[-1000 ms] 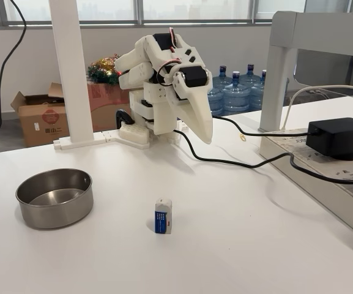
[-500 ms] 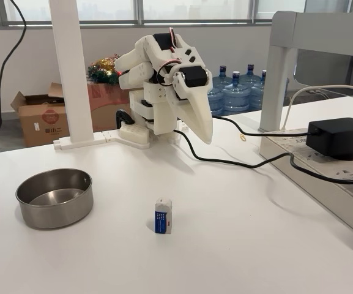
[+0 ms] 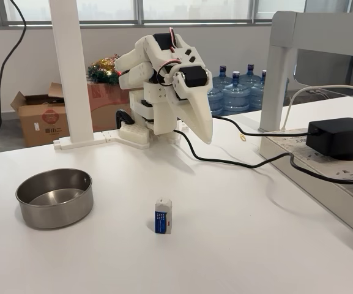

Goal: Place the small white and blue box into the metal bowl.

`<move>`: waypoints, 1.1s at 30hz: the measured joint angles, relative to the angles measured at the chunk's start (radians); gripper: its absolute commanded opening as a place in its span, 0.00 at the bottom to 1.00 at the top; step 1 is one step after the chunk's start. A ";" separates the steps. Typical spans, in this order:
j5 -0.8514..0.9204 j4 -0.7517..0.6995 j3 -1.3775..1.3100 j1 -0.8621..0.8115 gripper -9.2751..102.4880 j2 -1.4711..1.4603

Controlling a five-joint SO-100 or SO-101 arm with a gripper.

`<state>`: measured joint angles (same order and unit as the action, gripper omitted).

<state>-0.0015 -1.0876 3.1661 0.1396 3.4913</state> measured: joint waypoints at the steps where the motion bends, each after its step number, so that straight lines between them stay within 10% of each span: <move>1: 0.000 0.000 0.000 0.000 0.05 0.000; 26: 0.000 0.002 0.000 0.000 0.05 -0.026; 33: -0.109 0.396 0.003 -0.069 0.05 -0.284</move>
<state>-0.1104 -0.6918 3.1692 0.0706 3.2076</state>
